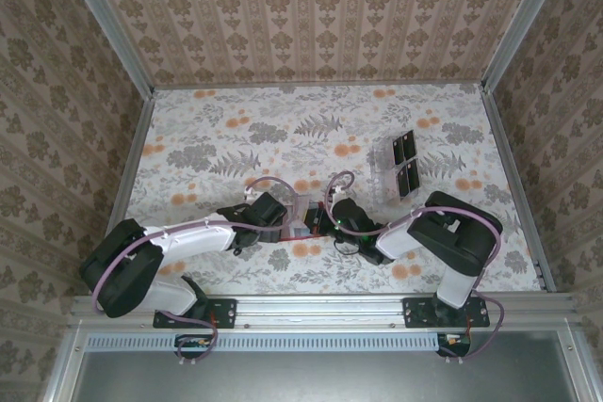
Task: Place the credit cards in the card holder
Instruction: Insert the credit card into the card slot.
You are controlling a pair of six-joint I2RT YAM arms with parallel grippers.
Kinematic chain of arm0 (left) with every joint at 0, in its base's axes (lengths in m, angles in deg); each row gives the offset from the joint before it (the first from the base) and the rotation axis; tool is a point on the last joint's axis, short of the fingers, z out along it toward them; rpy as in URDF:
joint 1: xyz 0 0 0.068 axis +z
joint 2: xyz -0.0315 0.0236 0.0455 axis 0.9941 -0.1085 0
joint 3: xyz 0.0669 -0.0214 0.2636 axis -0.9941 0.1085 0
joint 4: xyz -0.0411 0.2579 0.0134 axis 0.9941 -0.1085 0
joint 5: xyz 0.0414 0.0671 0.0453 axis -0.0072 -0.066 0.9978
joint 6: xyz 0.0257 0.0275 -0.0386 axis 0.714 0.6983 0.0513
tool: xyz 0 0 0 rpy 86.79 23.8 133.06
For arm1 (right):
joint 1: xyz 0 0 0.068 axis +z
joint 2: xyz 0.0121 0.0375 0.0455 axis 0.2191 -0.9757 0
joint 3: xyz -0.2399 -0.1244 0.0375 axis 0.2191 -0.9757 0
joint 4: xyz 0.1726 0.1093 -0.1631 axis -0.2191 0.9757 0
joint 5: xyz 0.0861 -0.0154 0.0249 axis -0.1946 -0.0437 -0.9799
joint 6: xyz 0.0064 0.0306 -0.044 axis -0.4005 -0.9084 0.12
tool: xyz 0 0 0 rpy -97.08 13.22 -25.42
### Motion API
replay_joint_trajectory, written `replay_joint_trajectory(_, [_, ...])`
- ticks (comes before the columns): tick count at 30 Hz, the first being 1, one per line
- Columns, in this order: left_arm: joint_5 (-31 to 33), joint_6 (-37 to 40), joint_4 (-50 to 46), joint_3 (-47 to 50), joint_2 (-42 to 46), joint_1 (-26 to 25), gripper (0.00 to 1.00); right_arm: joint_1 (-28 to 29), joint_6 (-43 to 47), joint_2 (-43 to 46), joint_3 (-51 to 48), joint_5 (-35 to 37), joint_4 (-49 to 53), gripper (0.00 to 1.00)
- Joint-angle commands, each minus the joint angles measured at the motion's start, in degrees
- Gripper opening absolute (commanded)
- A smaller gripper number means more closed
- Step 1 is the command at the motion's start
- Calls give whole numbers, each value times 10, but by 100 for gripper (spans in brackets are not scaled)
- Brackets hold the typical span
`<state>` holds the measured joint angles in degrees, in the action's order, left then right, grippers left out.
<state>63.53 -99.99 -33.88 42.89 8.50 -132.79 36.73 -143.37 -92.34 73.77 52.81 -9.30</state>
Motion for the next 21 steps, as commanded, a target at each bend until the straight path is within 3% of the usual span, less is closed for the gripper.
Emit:
replay_joint_trajectory(1, [16,-3,-34,-1,-9,6,100,0,-12,-15,-7,-17,-32,0])
replay_joint_trajectory(21, [16,-2,-38,-3,-9,6,100,5,-20,-18,-45,-20,-53,0])
